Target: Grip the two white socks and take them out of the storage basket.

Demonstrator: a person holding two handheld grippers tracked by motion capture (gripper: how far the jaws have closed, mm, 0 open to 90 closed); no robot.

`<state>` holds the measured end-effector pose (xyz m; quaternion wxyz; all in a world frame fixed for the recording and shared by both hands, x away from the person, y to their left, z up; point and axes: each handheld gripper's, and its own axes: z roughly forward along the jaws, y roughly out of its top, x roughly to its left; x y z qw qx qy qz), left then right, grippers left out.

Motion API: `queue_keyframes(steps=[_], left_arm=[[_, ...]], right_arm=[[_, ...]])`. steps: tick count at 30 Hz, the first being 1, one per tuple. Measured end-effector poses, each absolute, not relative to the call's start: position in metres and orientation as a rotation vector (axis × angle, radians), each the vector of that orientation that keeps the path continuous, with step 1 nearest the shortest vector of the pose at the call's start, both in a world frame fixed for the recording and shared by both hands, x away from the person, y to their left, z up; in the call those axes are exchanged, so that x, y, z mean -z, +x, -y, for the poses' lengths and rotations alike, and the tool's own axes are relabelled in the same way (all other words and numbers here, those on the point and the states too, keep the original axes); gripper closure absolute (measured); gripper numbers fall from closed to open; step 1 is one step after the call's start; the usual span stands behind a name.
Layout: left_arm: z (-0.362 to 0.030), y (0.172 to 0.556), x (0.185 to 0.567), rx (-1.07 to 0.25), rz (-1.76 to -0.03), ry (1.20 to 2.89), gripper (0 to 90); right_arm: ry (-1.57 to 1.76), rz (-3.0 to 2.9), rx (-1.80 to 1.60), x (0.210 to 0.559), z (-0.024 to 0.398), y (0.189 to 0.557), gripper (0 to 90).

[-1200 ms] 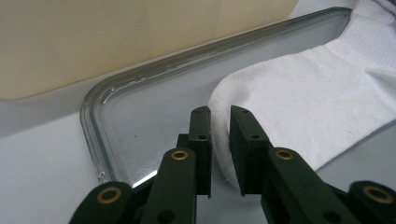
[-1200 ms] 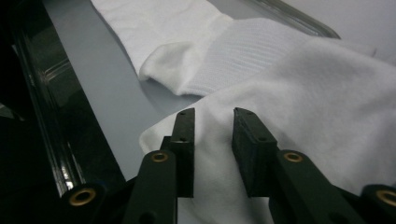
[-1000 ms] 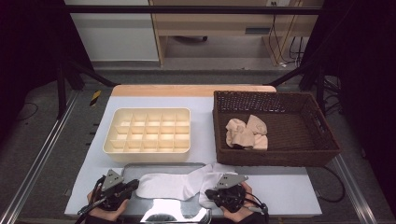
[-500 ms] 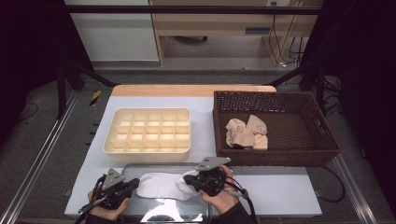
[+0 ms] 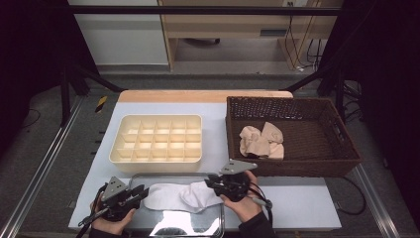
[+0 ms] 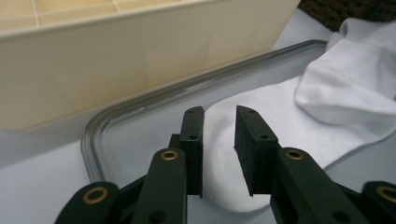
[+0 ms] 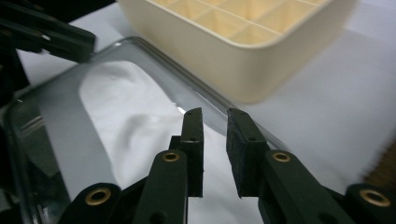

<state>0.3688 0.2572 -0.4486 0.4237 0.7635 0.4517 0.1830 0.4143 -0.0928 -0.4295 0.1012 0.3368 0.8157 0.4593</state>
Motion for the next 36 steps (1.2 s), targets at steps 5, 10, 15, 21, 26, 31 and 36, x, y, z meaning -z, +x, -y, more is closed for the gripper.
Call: queue_keyframes(steps=[5,10,15,21,26,31,36], left_arm=[[-0.246,0.367,0.431,-0.465,-1.076,1.907,69.2],[-0.228,0.367,0.421,-0.447,-1.048,1.918,67.3],[-0.208,0.368,0.418,-0.425,-1.036,1.932,64.3],[-0.184,0.375,0.430,-0.394,-1.038,1.978,58.0],[-0.175,0.379,0.444,-0.374,-1.059,2.022,54.8],[-0.168,0.379,0.454,-0.335,-1.053,2.042,53.8],[-0.165,0.379,0.460,-0.316,-1.064,2.056,54.4]], right_arm=[[1.069,-2.349,-1.283,0.439,0.133,0.410,75.7],[1.137,-2.301,-1.241,0.451,0.161,0.408,73.4],[1.147,-2.278,-1.218,0.456,0.169,0.416,67.5],[1.161,-2.310,-1.166,0.466,0.164,0.429,65.6],[1.171,-2.375,-1.136,0.471,0.162,0.428,77.6],[1.162,-2.407,-1.135,0.469,0.161,0.422,84.2],[1.133,-2.403,-1.177,0.463,0.160,0.411,84.5]])
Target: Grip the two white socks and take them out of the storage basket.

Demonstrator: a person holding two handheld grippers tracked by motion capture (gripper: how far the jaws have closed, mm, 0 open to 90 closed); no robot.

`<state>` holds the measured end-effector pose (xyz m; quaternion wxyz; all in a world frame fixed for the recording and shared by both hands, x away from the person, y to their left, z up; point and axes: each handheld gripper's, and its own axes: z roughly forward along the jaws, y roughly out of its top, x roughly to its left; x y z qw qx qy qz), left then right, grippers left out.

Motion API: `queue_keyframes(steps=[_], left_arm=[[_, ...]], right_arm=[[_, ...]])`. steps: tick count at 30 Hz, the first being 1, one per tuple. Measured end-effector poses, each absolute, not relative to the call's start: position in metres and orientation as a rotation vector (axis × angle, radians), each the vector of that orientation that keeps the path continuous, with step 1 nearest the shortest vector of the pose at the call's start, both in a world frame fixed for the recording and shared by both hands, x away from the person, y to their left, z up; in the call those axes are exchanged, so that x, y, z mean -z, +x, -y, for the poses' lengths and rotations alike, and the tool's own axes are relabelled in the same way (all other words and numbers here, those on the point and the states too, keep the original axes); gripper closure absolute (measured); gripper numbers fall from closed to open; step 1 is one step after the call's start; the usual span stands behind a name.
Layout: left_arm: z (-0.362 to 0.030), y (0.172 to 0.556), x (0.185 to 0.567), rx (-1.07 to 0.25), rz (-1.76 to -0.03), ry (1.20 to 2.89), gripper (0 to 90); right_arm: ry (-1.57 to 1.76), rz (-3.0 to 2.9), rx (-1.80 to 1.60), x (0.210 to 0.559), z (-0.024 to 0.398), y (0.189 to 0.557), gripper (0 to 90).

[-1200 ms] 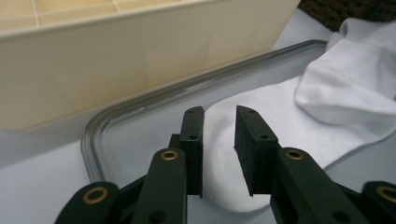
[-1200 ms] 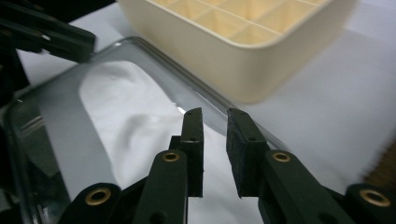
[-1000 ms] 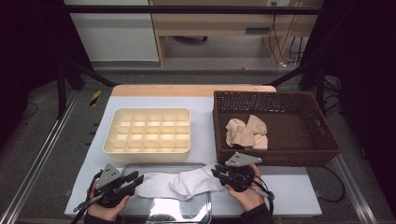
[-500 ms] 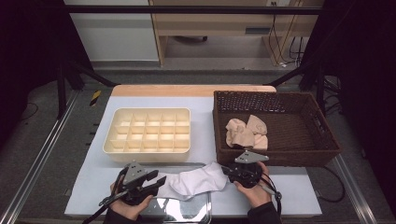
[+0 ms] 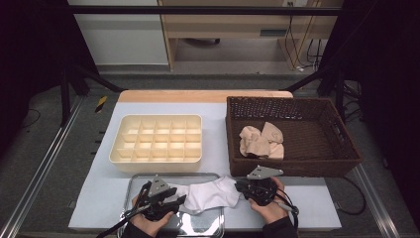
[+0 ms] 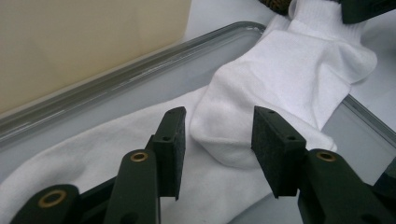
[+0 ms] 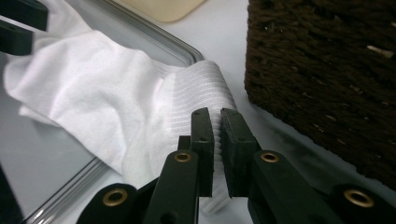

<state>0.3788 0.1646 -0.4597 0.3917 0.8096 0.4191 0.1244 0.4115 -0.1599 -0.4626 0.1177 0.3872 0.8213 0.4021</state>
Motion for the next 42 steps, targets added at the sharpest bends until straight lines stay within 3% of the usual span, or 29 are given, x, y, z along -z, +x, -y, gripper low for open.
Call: queue_keyframes(steps=[12,22,33,42], left_arm=[[-0.160,0.379,0.470,-0.315,-1.033,2.108,86.2],[-0.173,0.377,0.446,-0.394,-0.978,2.032,87.4],[-0.177,0.376,0.459,-0.379,-0.993,2.108,87.1],[-0.178,0.378,0.463,-0.366,-0.994,2.105,87.0]], right_arm=[[1.123,-2.358,-1.199,0.455,0.163,0.408,85.3],[1.058,-2.279,-1.260,0.429,0.173,0.401,85.3],[1.161,-2.503,-1.218,0.461,0.150,0.395,78.2],[1.142,-2.299,-1.314,0.438,0.169,0.400,77.6]])
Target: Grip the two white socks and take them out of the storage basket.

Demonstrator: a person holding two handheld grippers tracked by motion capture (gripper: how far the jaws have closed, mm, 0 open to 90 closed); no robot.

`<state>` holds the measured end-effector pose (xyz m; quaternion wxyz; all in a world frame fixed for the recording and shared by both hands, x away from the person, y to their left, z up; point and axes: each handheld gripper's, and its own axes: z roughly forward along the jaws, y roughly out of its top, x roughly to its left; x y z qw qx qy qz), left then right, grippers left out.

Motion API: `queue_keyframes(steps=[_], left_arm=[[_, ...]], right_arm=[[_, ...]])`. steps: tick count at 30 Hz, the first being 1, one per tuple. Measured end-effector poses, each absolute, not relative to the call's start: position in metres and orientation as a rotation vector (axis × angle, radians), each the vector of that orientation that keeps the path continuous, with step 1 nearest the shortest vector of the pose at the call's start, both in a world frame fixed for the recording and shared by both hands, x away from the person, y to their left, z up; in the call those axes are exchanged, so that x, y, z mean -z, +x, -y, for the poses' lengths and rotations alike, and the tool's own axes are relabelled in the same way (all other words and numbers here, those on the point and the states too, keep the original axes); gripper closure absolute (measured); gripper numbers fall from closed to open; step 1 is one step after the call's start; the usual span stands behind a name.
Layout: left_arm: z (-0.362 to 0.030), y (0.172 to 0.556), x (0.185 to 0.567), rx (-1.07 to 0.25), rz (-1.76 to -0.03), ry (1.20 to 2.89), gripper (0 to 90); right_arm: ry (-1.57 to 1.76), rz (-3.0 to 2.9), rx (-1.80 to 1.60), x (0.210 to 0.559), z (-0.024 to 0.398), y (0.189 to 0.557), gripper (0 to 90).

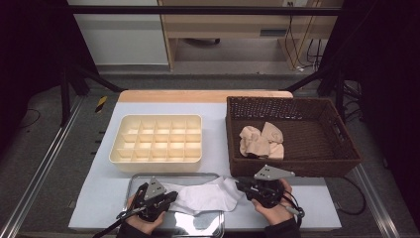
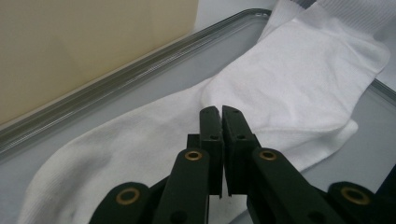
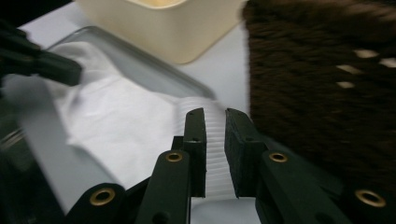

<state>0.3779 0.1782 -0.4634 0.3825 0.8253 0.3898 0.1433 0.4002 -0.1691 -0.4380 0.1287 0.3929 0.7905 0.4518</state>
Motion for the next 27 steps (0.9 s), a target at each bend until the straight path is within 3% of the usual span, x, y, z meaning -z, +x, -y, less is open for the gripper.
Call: queue_keyframes(steps=[6,7,11,13,19,27], left_arm=[[-0.179,0.378,0.464,-0.367,-0.993,2.104,86.9],[-0.179,0.378,0.464,-0.369,-0.992,2.105,86.9],[-0.179,0.377,0.464,-0.372,-0.989,2.103,86.9],[-0.179,0.377,0.463,-0.373,-0.991,2.096,86.9],[-0.180,0.378,0.464,-0.365,-0.989,2.096,86.8],[-0.182,0.379,0.464,-0.375,-0.996,2.096,86.7]], right_arm=[[1.193,-2.374,-1.196,0.468,0.166,0.414,65.7],[1.193,-2.374,-1.196,0.468,0.166,0.414,65.7],[1.171,-2.442,-1.178,0.474,0.160,0.409,82.9],[1.159,-2.443,-1.173,0.469,0.161,0.407,84.7],[1.135,-2.306,-1.211,0.437,0.183,0.396,84.3],[1.212,-2.397,-1.184,0.462,0.179,0.402,75.2]])
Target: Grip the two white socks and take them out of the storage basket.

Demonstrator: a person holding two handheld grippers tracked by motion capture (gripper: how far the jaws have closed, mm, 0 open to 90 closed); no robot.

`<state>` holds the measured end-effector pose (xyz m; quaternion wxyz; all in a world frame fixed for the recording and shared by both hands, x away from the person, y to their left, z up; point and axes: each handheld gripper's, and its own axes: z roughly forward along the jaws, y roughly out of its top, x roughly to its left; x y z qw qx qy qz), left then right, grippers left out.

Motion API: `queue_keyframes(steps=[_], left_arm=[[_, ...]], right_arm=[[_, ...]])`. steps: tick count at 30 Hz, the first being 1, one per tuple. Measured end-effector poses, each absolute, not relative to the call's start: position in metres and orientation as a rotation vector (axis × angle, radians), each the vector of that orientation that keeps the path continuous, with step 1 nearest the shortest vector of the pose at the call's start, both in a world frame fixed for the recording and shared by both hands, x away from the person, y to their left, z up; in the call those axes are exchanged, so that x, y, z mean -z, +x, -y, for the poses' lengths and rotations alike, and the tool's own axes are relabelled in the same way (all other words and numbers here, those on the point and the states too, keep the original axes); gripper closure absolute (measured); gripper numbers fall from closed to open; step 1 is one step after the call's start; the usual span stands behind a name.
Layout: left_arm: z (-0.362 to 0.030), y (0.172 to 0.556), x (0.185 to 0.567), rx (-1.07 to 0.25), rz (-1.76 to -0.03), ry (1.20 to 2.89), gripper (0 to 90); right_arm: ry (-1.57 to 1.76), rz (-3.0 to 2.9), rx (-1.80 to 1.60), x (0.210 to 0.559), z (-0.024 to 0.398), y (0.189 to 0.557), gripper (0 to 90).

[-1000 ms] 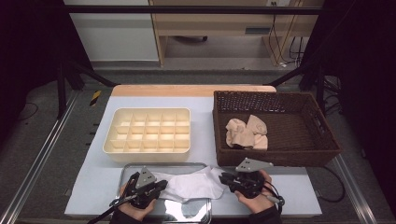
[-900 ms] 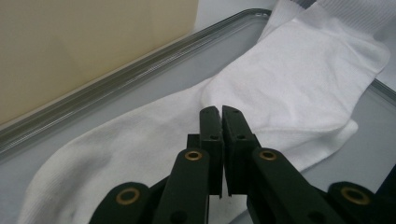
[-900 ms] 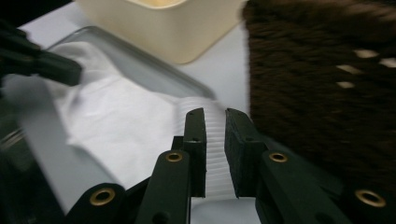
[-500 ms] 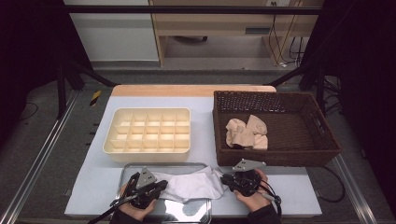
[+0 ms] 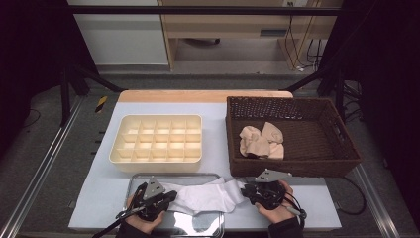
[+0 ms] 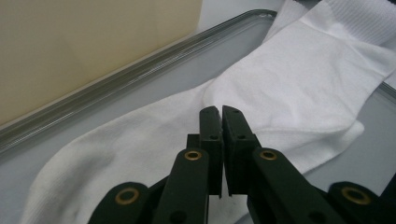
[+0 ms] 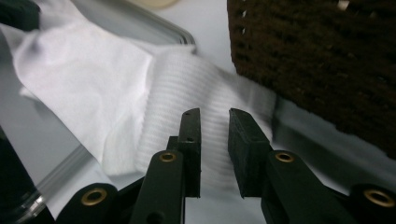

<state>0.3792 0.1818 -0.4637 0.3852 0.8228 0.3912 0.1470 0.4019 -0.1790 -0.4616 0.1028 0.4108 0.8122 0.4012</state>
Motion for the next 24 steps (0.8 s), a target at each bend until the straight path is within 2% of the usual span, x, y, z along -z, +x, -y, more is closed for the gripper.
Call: queue_keyframes(steps=[5,9,16,20,22,24], left_arm=[[-0.183,0.379,0.461,-0.372,-0.998,2.080,86.7],[-0.187,0.377,0.454,-0.383,-0.986,2.054,86.7],[-0.196,0.378,0.449,-0.406,-1.022,2.040,85.8],[-0.196,0.381,0.453,-0.437,-1.058,2.033,73.0],[-0.196,0.382,0.454,-0.444,-1.069,2.015,63.9],[-0.194,0.383,0.455,-0.442,-1.081,1.995,59.6]], right_arm=[[1.275,-2.251,-1.252,0.455,0.193,0.405,76.7],[1.308,-2.262,-1.153,0.467,0.196,0.408,69.7],[1.300,-2.266,-1.137,0.471,0.195,0.407,69.0],[1.288,-2.270,-1.146,0.471,0.193,0.405,68.2],[1.291,-2.261,-1.161,0.470,0.192,0.404,67.6],[1.291,-2.252,-1.161,0.470,0.191,0.403,66.9]])
